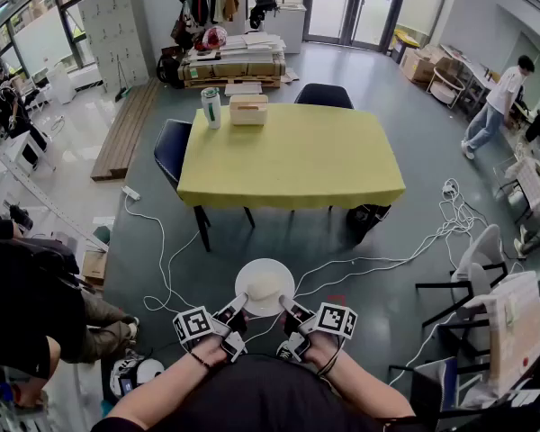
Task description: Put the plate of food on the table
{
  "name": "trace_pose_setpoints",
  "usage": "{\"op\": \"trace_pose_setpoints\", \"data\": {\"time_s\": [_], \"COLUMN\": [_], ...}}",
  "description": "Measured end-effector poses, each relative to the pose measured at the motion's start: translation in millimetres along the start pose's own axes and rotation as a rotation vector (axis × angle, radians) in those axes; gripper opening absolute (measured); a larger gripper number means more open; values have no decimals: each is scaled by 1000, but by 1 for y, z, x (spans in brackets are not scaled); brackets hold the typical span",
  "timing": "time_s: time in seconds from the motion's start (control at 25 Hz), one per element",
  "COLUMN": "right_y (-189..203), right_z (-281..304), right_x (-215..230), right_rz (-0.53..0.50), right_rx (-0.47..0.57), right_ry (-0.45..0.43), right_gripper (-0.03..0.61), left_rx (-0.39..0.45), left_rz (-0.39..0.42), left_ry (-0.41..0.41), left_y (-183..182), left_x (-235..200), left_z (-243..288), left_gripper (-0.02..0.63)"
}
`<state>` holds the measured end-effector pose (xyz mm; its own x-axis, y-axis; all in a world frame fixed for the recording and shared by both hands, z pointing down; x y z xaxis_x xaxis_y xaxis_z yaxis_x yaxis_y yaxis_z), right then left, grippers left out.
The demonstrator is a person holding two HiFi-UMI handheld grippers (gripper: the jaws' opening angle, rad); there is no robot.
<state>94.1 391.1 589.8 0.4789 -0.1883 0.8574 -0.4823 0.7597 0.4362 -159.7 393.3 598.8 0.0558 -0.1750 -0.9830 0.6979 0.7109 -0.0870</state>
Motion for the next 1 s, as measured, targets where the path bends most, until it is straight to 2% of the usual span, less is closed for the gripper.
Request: {"op": "trace_pose_setpoints", "data": {"time_s": [0.72, 1.0], "right_y": [0, 0], "right_z": [-5, -10], "right_x": [-1, 2], "right_rz": [-21, -33], "right_rx": [-1, 6], "right_ry": [-5, -5], "right_gripper": [21, 21], "left_rx": [1, -14], "left_rz": [9, -16], "left_ry": [6, 66], "left_y": [5, 12], "left_x": [1, 0], "left_z": [0, 6], "left_gripper": [17, 17]}}
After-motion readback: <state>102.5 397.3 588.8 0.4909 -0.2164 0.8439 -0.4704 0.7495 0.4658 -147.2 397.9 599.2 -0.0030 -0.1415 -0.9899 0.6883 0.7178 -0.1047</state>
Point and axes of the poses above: the fingertips, and each gripper's own axes: z forward along the fingers, x to its right, y out of its underside, the point moved 10 cm from there along -z, backward along the fingers, and after that the axes turned 15 degrees about -z, right-handed, at the moved point
